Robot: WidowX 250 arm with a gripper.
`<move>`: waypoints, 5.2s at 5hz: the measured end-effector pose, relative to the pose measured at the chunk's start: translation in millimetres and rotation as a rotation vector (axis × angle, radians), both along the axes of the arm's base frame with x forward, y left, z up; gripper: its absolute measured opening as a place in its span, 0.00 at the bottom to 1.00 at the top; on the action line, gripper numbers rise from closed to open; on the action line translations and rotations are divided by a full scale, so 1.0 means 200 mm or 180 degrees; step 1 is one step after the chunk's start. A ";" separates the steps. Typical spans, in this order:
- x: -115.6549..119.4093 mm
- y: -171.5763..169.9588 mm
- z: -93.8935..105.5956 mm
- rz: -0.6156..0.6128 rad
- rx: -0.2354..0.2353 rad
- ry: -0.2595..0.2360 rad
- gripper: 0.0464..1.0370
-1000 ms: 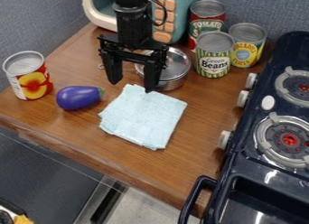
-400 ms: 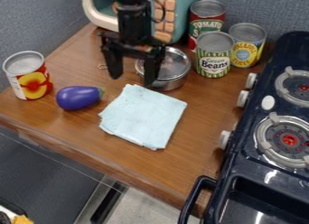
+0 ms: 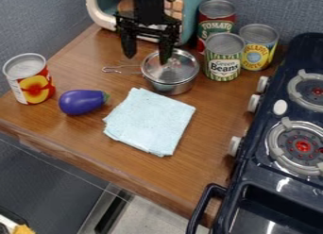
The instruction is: Put the lid over the blue cloth.
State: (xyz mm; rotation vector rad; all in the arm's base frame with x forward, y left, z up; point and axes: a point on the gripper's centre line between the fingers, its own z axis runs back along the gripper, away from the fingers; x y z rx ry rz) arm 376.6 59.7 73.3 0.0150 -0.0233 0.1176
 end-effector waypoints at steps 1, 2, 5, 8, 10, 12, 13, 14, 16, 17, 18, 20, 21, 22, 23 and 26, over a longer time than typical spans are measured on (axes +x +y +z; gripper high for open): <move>0.08 -0.08 -0.04 -0.0212 0.0166 0.0081 0.96; 0.09 -0.12 -0.08 -0.0287 0.0213 0.0116 0.96; 0.09 -0.03 -0.15 -0.0041 -0.0099 0.0203 0.96; 0.13 -0.02 -0.16 0.0012 -0.0088 0.0224 0.90; 0.16 -0.03 -0.16 -0.0087 -0.0023 0.0204 0.33; 0.13 -0.06 -0.16 -0.0199 -0.0083 0.0142 0.01; 0.04 -0.06 -0.15 -0.0224 -0.0069 0.0228 0.01; -0.02 -0.06 -0.04 -0.0227 0.0007 0.0092 0.01; -0.12 -0.05 0.03 -0.0235 0.0104 -0.0023 0.01; -0.23 -0.13 0.06 -0.0364 0.0122 0.0002 0.01; -0.35 -0.19 0.05 -0.0370 0.0035 0.0083 0.01; -0.45 -0.24 -0.06 -0.0468 -0.0098 0.0325 0.00; -0.45 -0.26 -0.19 -0.0593 -0.0097 0.0469 0.00; -0.43 -0.25 -0.29 -0.0577 -0.0080 0.0505 0.00; -0.40 -0.24 -0.32 -0.0591 -0.0029 0.0521 0.00; -0.39 -0.23 -0.31 -0.0524 -0.0061 0.0433 0.43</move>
